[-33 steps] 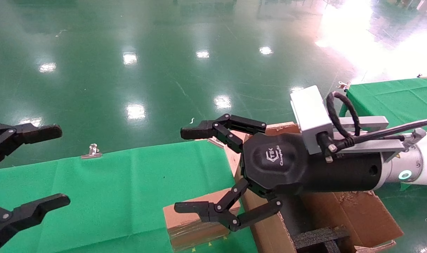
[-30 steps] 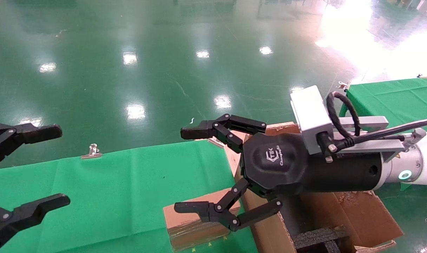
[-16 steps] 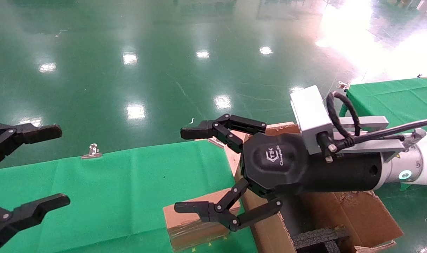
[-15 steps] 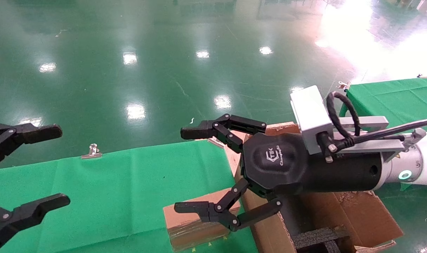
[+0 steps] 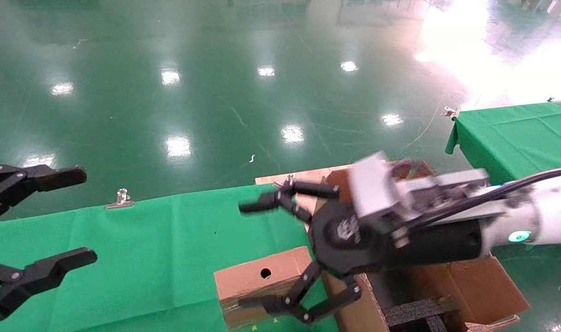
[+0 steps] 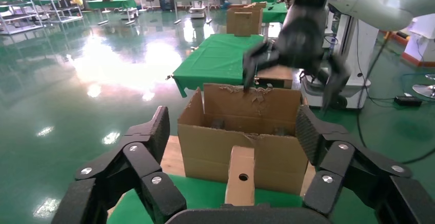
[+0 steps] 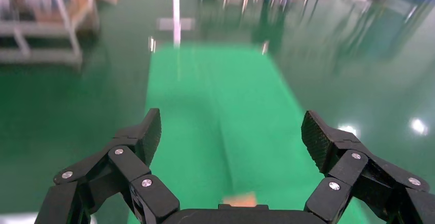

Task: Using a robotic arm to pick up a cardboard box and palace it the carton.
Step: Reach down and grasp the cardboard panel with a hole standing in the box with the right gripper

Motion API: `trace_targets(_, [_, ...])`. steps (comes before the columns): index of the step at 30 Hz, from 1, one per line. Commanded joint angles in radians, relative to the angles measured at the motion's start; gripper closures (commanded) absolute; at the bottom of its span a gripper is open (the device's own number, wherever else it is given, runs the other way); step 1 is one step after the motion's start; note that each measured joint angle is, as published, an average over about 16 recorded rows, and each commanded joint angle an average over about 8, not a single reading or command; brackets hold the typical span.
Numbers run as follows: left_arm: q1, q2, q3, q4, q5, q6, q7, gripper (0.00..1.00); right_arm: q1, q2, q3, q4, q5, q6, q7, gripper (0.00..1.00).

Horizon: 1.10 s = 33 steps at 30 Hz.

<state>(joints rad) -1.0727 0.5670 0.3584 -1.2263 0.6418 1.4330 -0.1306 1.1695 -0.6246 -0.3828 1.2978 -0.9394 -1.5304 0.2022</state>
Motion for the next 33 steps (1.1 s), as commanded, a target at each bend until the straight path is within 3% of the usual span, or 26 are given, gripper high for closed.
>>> trace_targets(1, [0.000, 0.000, 0.000, 0.000, 0.000, 0.000, 0.000, 1.00, 0.033, -0.004, -0.030, 0.003, -0.065, -0.012, 0.006, 0.00])
trace_targets(9, [0.000, 0.000, 0.000, 0.000, 0.000, 0.000, 0.000, 1.00, 0.118, -0.064, -0.140, -0.004, -0.264, -0.023, 0.006, 0.00])
trace_targets(31, [0.000, 0.000, 0.000, 0.000, 0.000, 0.000, 0.000, 1.00, 0.270, -0.244, -0.333, -0.037, -0.667, 0.005, -0.053, 0.00])
trace_targets(33, [0.000, 0.000, 0.000, 0.000, 0.000, 0.000, 0.000, 0.93, 0.284, -0.259, -0.347, -0.039, -0.695, 0.003, -0.058, 0.00])
